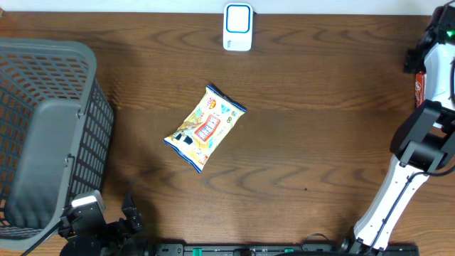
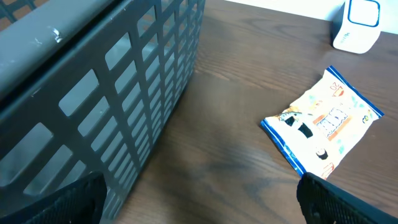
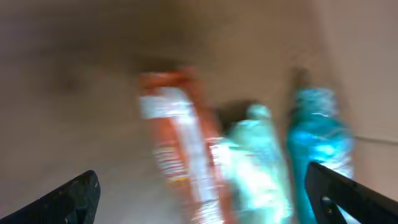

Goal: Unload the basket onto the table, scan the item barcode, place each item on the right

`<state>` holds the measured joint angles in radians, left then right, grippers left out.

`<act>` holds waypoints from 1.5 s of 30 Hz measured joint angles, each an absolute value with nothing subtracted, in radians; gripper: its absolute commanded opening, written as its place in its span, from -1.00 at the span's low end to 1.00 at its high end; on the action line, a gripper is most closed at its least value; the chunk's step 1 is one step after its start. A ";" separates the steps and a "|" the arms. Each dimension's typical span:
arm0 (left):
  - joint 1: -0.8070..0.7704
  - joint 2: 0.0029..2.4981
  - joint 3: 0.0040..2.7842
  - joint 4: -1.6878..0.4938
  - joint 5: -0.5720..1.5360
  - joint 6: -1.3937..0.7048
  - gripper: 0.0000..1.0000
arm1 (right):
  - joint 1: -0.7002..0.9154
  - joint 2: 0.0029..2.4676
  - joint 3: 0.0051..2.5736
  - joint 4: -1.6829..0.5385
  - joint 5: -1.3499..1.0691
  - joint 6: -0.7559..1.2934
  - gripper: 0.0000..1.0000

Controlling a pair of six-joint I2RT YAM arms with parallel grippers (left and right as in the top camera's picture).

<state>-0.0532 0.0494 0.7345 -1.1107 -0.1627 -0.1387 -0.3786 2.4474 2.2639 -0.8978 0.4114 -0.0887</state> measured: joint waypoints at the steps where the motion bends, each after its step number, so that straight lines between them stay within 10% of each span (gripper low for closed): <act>1: -0.053 0.050 0.735 -1.111 -0.163 -0.139 0.96 | -0.365 2.419 2.260 -0.913 0.339 -0.067 0.99; 14: -0.053 0.049 0.735 -1.111 -0.163 -0.139 0.96 | 0.040 2.190 2.275 -1.295 -0.538 0.538 0.99; 28: -0.053 0.050 0.735 -1.111 -0.163 -0.139 0.96 | 0.717 2.219 2.042 -1.283 -0.209 1.009 0.99; 45: -0.053 0.050 0.735 -1.111 -0.163 -0.139 0.96 | 0.745 2.333 1.923 -0.952 -0.138 1.199 0.95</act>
